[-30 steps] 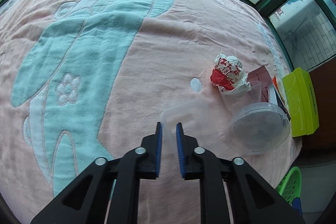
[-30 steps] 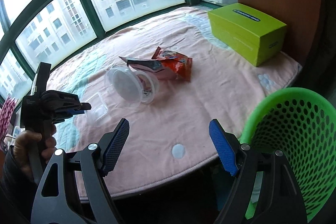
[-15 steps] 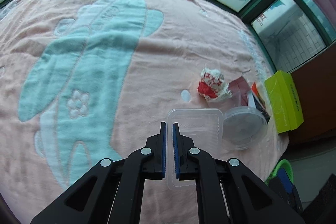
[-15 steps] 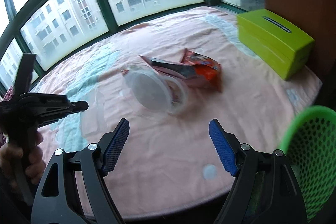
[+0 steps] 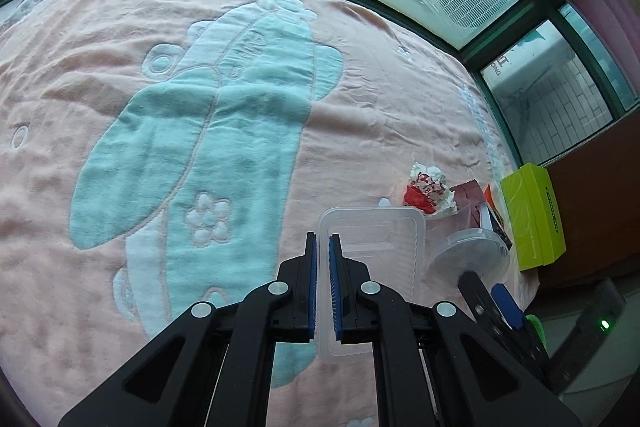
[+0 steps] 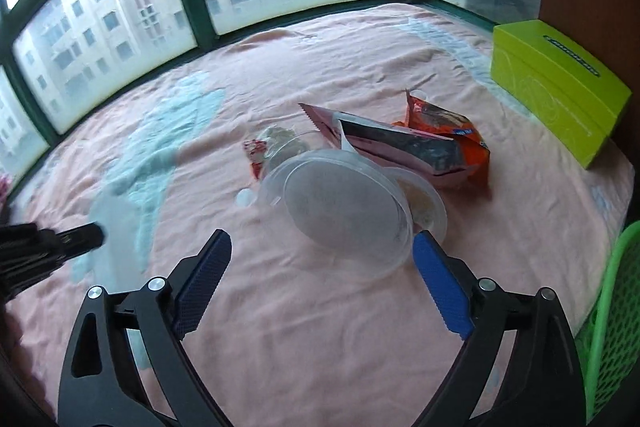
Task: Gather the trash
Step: 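Grasp the clear round plastic lid with the right tool while the left tool holds the tray, then carry the tray and lid over the green basket and open both tools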
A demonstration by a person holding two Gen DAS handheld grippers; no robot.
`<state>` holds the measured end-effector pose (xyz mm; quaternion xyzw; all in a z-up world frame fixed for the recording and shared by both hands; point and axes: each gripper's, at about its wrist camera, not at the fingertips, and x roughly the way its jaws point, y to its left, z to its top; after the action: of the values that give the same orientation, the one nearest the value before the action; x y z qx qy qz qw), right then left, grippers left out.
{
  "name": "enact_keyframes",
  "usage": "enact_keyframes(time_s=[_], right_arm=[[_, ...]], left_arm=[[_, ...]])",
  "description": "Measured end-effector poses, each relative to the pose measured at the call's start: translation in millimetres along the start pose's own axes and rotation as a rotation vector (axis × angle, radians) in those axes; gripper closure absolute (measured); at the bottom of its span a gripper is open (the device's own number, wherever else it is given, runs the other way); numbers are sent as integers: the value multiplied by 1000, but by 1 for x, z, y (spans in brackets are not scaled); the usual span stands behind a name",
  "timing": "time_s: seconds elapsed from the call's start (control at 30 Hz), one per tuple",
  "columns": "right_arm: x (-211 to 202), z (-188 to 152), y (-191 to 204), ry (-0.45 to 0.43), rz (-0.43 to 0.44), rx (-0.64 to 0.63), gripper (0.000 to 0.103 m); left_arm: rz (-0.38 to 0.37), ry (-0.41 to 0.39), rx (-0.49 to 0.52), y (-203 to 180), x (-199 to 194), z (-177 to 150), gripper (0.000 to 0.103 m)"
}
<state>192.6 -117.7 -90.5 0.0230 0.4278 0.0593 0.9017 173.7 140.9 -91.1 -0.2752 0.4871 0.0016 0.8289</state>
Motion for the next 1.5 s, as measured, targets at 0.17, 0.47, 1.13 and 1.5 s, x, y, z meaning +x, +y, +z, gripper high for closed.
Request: enact_keyframes(time_s=[0.17,0.47,1.13,1.5], right_arm=[[13,0,7,-21,-85,4,6],[33,-2,9,-12,-173,17,6],[-34,-15,-37,-48,-79,57,10],[-104,-50,-123,-70,-96,161,10]], left_arm=[[-11,5,-3,7,1,2,97],[-27,16,-5,12,4,4,97],[-42,7,78,-29,-9,-15,97],[-117,58,218,-111,-3,-48,97]])
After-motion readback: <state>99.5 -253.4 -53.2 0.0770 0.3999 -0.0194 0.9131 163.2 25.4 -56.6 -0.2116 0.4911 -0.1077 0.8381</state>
